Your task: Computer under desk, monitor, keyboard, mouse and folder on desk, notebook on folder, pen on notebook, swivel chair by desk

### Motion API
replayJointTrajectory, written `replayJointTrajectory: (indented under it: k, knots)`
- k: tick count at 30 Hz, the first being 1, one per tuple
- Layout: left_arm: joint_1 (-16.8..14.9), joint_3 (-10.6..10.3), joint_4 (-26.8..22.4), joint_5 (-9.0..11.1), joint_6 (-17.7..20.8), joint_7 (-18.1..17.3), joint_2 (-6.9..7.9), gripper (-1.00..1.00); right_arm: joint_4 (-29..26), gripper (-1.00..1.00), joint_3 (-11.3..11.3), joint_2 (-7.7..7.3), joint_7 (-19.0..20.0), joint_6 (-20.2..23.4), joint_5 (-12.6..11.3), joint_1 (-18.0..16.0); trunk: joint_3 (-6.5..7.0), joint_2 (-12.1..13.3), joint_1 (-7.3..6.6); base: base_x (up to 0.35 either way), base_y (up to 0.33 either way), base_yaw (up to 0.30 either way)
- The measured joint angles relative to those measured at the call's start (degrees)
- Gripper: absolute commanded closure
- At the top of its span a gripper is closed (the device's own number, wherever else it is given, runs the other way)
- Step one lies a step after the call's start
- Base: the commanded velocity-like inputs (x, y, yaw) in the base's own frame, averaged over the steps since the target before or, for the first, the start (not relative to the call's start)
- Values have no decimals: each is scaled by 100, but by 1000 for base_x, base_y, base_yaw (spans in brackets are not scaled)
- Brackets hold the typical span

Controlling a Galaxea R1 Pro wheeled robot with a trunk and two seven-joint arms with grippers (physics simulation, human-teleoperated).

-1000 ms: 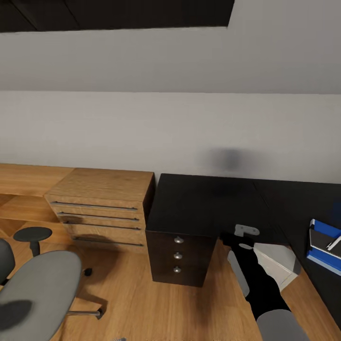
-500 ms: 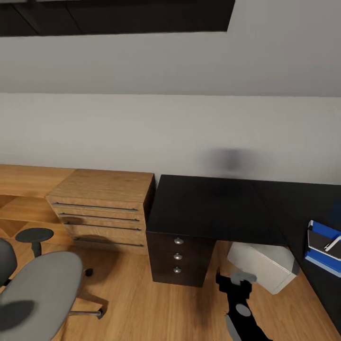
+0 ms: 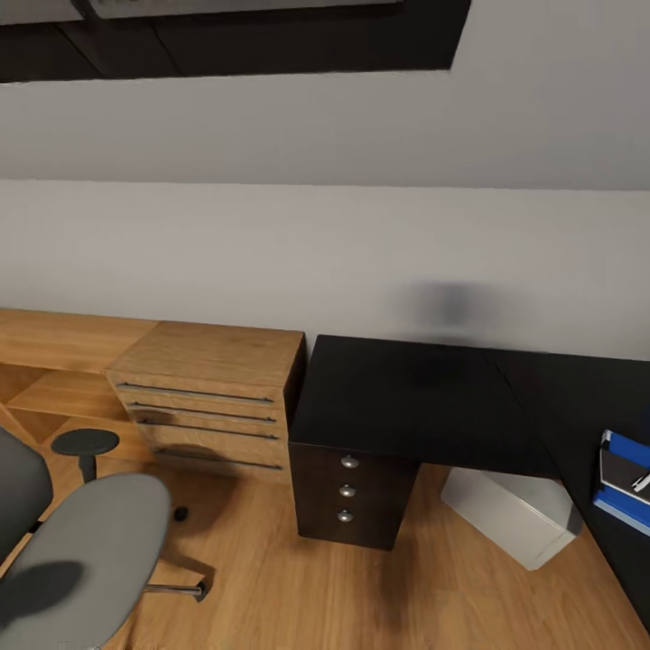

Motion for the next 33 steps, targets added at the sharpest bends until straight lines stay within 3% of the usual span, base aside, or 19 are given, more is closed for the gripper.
replayJointTrajectory:
  k: [1,3,8,13,21,33]
  knots:
    - [0,-15,109,55,-324,-166,-5,-100,120,-100,19,17,-3,-168,-4,1,18,40,-22,0,0,261]
    - [-1,-27,170,80,-486,-238,-7,-100,166,-100,26,25,-8,-283,-5,-1,58,120,-66,0,0,239]
    - [-1,-25,219,111,-575,-279,-9,-100,238,-100,28,35,-31,-1035,-21,3,179,321,-176,0,0,167]
    - [-1,-25,237,120,-570,-277,-9,-100,245,-100,23,47,-56,-1409,-15,2,311,522,-286,0,0,131]
    - [-1,-26,306,120,-566,-276,-24,-100,245,-100,26,62,-198,-1499,-5,1,523,844,-462,0,0,123]
    - [-1,-17,343,117,-545,-278,-27,-100,237,-100,42,85,-620,-1533,6,3,625,846,-463,0,0,104]
